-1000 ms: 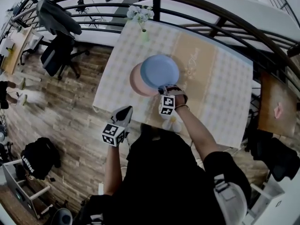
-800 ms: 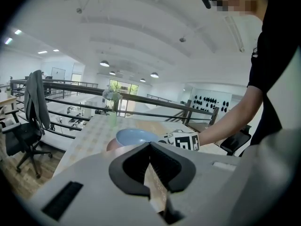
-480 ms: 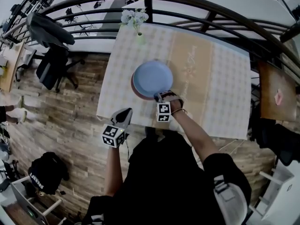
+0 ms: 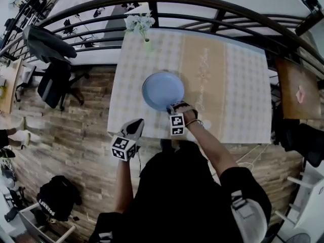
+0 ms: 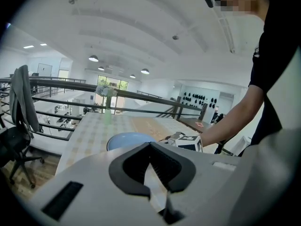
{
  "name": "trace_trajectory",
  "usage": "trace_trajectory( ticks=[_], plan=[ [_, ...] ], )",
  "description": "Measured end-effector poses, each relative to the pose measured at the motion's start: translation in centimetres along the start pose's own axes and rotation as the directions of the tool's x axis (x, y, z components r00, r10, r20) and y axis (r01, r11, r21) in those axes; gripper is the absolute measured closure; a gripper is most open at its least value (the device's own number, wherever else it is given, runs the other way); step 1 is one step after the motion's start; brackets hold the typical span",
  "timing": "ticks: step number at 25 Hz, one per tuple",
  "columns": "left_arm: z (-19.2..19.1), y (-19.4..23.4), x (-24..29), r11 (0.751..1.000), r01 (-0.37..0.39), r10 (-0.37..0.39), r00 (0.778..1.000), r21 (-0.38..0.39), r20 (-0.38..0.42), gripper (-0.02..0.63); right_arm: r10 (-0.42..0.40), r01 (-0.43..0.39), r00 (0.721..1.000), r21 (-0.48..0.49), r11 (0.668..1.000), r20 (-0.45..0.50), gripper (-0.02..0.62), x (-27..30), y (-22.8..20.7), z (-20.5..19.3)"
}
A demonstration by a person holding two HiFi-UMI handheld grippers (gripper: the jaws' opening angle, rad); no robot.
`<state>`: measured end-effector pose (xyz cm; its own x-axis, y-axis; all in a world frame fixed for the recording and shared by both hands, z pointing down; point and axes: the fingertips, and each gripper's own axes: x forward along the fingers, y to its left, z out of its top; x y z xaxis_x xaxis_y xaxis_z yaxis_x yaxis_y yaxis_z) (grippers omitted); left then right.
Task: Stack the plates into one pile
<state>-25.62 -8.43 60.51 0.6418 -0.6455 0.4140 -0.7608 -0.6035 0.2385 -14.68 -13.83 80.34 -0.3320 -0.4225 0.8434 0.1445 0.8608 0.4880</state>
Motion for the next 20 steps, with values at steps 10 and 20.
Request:
trace_trajectory(
  ticks=[10,20],
  plan=[
    [0.7,0.9,0.0,0.998,0.042,-0.041,0.999,0.036,-0.010,0.604,0.042,-0.058,0.995,0.181,0.982,0.093,0.509,-1.7,-0.1,0.3],
    [1.2,0.1,1.5,0.992,0.108,-0.107,0.994,0.070,-0.018,0.604,-0.064,0.045,0.997,0.375,0.926,0.040,0.595,-4.3,-1.2,-3.9]
  ],
)
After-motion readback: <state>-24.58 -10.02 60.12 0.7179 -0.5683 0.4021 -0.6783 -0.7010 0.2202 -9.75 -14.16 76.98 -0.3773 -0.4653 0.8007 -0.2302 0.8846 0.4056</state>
